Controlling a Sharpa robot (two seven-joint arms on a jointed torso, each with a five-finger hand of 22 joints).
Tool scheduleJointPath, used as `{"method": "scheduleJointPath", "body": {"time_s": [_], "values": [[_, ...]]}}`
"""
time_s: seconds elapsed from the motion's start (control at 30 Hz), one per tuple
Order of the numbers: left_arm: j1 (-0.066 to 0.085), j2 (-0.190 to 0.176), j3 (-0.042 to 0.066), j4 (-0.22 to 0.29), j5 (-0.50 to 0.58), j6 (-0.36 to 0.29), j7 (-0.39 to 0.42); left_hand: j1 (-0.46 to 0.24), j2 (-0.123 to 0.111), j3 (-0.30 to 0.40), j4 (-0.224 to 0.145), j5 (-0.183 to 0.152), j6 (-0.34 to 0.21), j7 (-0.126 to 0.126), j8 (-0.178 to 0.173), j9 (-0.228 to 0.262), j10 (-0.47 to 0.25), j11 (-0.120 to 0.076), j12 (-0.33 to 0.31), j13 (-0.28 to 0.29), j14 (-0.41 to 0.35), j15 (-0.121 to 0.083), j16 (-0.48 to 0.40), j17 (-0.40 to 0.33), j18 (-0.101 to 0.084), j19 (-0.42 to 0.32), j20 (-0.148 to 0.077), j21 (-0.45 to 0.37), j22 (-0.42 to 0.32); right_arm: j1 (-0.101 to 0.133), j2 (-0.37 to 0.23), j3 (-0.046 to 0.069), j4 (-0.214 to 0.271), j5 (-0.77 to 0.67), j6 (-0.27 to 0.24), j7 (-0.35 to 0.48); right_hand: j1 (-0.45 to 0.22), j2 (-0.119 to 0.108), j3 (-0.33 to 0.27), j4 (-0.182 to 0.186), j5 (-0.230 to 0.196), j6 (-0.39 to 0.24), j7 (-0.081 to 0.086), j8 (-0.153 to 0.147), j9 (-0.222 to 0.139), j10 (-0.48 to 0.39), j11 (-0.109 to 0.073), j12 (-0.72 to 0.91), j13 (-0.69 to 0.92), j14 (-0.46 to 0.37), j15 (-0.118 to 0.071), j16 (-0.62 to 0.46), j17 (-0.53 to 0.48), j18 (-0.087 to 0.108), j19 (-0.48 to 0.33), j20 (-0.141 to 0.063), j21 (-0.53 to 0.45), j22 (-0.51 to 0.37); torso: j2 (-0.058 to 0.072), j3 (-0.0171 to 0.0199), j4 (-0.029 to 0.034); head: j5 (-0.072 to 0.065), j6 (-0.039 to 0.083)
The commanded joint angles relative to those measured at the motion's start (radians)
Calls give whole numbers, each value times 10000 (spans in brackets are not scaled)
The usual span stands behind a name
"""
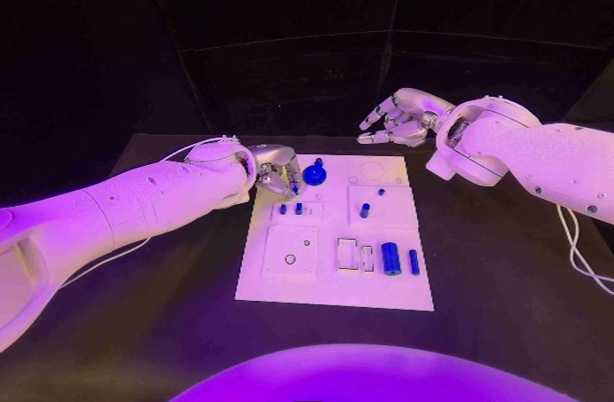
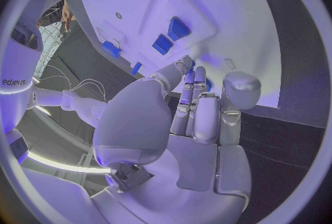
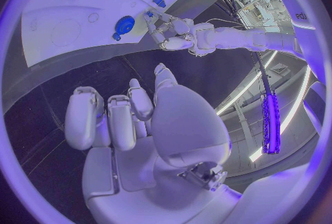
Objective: Assemble the parts on the task board
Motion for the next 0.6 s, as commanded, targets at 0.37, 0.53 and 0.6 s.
{"method": "scheduleJointPath", "body": {"time_s": [0.37, 0.53, 0.6], "values": [[-9, -21, -13, 8, 24, 66, -157, -156, -144, 111, -106, -64, -251, 200, -315, -58, -152, 198, -348, -11, 168, 112, -26, -161, -176, -77, 74, 20, 24, 20, -15, 6, 8, -14, 40, 69, 112, 43, -118, 18, 50, -62, -24, 67, -6, -60, 0, 7, 2, 552, -61, -40, 530, 27, -66, -34, -68, -23, -8, -2, 12, -15, 17], [-10, -67, -13, 21, 106, 3, -221, -232, -272, 107, -141, -53, -558, 329, -551, -78, -279, 299, -488, -11, 152, 188, -32, -222, -178, -109, 135, 7, 28, 20, -22, 6, 3, -14, 36, 69, 113, 44, -123, 20, 50, -65, -23, 67, -6, -72, 0, -7, -12, 549, -62, -50, 517, 29, -69, -34, -73, -32, -3, 5, 15, -8, 28], [-10, -92, -13, 26, 119, -36, -234, -255, -322, 114, -159, -40, -791, 380, -707, -92, -344, 340, -553, -12, 144, 230, -36, -255, -175, -125, 165, -5, 22, 20, -29, 6, -1, -14, 34, 69, 113, 44, -123, 20, 50, -65, -23, 67, -6, -72, 0, -7, -12, 549, -62, -50, 517, 29, -69, -34, -73, -32, -6, 4, 15, -10, 21]]}}
